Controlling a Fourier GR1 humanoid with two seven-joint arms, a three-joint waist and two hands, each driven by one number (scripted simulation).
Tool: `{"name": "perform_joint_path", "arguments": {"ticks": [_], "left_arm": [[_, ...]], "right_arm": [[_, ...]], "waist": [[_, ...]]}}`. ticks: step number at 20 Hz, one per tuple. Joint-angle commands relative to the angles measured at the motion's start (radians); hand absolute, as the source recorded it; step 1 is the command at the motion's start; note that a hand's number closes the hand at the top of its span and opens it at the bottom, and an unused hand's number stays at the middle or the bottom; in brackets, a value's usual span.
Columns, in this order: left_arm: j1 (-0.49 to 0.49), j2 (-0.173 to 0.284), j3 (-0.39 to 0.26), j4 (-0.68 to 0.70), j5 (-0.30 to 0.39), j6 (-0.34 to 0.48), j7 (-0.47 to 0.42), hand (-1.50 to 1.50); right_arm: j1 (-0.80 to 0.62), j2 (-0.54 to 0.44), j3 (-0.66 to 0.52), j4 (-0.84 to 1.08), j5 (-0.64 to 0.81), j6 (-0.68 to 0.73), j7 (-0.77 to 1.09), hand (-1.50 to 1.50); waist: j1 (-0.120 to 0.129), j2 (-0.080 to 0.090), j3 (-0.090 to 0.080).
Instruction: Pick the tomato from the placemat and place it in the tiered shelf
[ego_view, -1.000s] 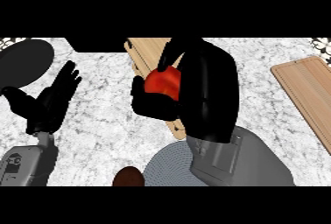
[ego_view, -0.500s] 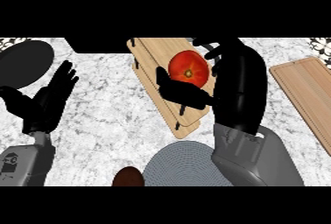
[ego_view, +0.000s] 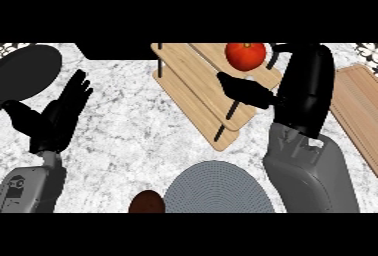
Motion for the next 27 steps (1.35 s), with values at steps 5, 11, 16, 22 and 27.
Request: {"name": "perform_joint_path", "arguments": {"ticks": [5, 11, 16, 22, 27], "left_arm": [[0.004, 0.02, 0.035, -0.024, 0.026, -0.019, 0.028, 0.0], [-0.043, -0.001, 0.029, 0.02, -0.004, 0.007, 0.019, 0.0], [0.021, -0.021, 0.024, 0.004, -0.012, 0.013, -0.006, 0.0], [0.026, -0.012, 0.022, -0.02, -0.008, -0.007, 0.017, 0.0], [-0.008, -0.004, 0.038, 0.023, 0.004, -0.024, -0.007, 0.0]], "right_arm": [[0.005, -0.061, -0.155, -0.182, -0.31, 0.246, 0.052, -1.5], [0.133, -0.19, -0.337, -0.403, -0.542, 0.396, 0.085, -1.5], [0.256, -0.265, -0.542, -0.57, -0.842, 0.489, 0.058, -1.5], [0.415, -0.323, -0.706, -0.646, -1.105, 0.594, -0.07, -1.5], [0.531, -0.286, -0.704, -0.683, -1.117, 0.664, -0.186, -1.5]], "waist": [[-0.005, -0.002, 0.001], [-0.022, -0.001, 0.001], [-0.029, -0.003, 0.002], [-0.02, -0.001, 0.002], [-0.019, 0.002, 0.002]]}}
